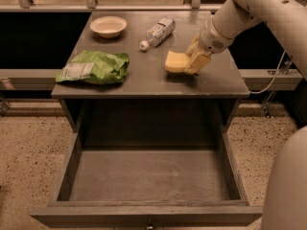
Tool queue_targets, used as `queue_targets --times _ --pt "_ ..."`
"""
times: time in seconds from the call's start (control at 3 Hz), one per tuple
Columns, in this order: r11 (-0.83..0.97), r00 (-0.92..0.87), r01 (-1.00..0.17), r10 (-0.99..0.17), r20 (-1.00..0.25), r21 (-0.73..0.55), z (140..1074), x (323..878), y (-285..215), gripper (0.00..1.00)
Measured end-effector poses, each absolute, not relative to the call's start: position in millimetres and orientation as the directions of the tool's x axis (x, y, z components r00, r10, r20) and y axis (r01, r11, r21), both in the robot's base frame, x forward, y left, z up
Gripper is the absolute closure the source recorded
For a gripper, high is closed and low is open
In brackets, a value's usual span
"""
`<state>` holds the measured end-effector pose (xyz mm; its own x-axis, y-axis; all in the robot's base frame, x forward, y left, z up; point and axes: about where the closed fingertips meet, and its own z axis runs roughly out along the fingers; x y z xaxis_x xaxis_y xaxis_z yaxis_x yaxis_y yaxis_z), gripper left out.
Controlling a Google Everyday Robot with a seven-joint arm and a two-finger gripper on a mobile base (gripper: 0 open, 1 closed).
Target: Pick sponge from top drawer and place on counter
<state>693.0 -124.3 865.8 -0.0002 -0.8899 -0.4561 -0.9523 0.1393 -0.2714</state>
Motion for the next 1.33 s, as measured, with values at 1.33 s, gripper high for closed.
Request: queue_targets --times 1.33 --pt "0.154 -0.026 -0.963 -0.871 -0.491 -0.223 930.9 657.8 -150.1 0.00"
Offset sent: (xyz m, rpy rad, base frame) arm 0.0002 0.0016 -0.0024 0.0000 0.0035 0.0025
